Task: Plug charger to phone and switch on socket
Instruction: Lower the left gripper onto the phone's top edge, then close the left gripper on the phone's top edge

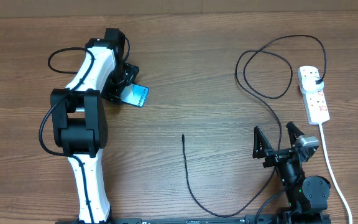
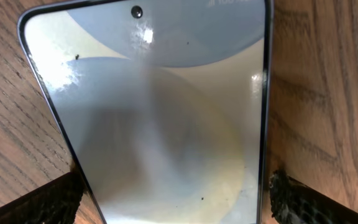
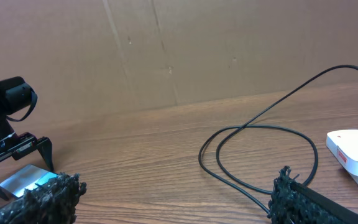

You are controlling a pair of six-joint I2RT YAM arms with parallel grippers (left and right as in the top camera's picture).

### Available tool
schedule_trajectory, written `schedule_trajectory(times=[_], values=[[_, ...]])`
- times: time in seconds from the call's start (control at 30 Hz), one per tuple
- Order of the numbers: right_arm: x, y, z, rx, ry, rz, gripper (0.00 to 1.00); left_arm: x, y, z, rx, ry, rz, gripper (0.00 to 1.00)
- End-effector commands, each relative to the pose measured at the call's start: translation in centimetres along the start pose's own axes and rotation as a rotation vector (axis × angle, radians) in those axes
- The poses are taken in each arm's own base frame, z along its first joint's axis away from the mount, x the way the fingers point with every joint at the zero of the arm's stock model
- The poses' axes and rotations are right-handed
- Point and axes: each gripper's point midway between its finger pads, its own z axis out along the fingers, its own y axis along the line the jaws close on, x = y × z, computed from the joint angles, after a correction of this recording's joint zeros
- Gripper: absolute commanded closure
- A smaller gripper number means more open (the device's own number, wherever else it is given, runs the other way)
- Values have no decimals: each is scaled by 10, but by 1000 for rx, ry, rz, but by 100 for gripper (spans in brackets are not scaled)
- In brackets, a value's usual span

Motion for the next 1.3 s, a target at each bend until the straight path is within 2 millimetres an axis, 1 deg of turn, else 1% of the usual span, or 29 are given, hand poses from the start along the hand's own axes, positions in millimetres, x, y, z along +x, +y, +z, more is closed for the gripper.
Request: schedule_trajectory(times=[0.0, 0.53, 0.7, 0.77, 1.17, 1.27], values=[[2, -1, 0, 4, -3, -8, 0, -1, 6, 11, -25, -14, -16, 0], [2, -1, 0, 4, -3, -8, 0, -2, 9, 11, -39, -23, -33, 0], [2, -1, 0, 4, -3, -8, 0, -1, 16, 11, -61, -13, -111, 0], [2, -1, 0, 4, -3, -8, 0, -1, 15, 11, -56, -9, -118, 0], [2, -1, 0, 4, -3, -8, 0, -2, 16, 11, -60, -12, -114, 0], [2, -1, 0, 4, -3, -8, 0, -5, 17, 11, -65, -29, -114, 0]])
